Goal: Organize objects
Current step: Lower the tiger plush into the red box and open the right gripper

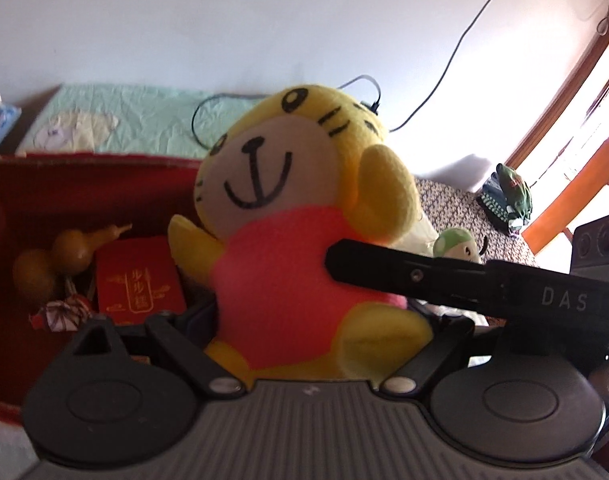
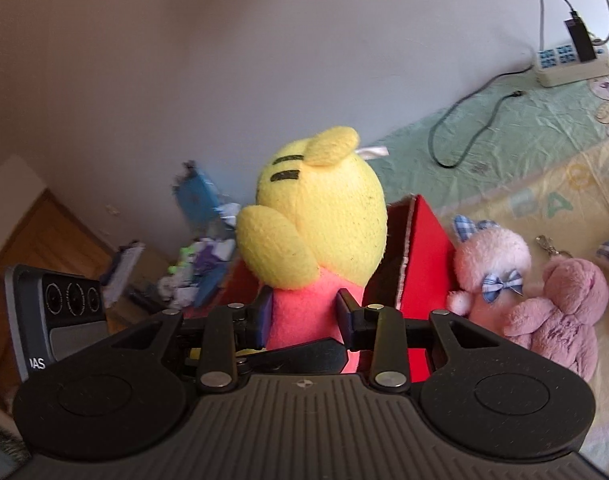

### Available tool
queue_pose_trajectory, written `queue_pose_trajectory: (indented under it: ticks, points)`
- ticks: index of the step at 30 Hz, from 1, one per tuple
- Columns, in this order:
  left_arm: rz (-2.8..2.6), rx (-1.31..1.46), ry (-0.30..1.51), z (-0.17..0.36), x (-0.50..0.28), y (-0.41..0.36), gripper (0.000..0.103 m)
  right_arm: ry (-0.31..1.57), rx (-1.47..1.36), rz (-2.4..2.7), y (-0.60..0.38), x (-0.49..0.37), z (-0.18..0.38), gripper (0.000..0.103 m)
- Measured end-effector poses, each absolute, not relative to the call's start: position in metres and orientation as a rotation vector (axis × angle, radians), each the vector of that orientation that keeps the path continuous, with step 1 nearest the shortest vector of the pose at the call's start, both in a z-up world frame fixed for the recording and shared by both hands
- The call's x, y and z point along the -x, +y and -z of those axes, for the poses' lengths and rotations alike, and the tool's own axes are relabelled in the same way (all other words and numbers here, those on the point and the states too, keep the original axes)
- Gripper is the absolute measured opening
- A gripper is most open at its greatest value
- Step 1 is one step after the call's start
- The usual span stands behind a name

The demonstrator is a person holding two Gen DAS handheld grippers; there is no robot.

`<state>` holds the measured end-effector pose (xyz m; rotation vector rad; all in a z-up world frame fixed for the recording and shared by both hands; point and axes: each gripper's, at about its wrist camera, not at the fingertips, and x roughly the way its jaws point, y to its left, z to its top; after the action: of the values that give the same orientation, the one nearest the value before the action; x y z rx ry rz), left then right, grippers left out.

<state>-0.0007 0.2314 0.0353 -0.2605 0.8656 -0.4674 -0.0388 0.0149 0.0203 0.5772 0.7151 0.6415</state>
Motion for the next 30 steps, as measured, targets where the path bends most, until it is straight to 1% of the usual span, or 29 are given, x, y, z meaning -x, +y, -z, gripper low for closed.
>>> queue_pose_trajectory:
  ticks: [6,10,13,15,23,25,28,30]
  points:
    - [0.516,0.246,0.936,-0.008,-0.017,0.237,0.091,0.775,-0.531,-0.535,0.035,0.032,-0.006,0.035]
    - [0.551,0.258,0.974,0.006,-0.022,0.241,0.092,0.794,-0.403,-0.48,0.054,0.036,-0.009,0.036]
    - [0.569,0.266,0.981,0.011,-0.023,0.244,0.095,0.806,-0.369,-0.455,0.06,0.037,-0.01,0.038]
    - [0.577,0.265,0.985,0.012,-0.023,0.245,0.099,0.826,-0.37,-0.438,0.062,0.035,-0.007,0.041]
    - [0.566,0.275,1.0,0.018,-0.022,0.258,0.098,0.793,-0.471,-0.422,0.047,0.039,-0.008,0.042]
    - [0.563,0.279,1.012,0.019,-0.023,0.257,0.098,0.792,-0.471,-0.426,0.048,0.039,-0.007,0.042]
    - [0.543,0.244,1.023,0.017,-0.023,0.249,0.099,0.793,-0.444,-0.427,0.053,0.04,-0.005,0.038]
    - [0.523,0.207,1.022,0.014,-0.021,0.245,0.1,0.796,-0.432,-0.428,0.054,0.04,-0.003,0.033]
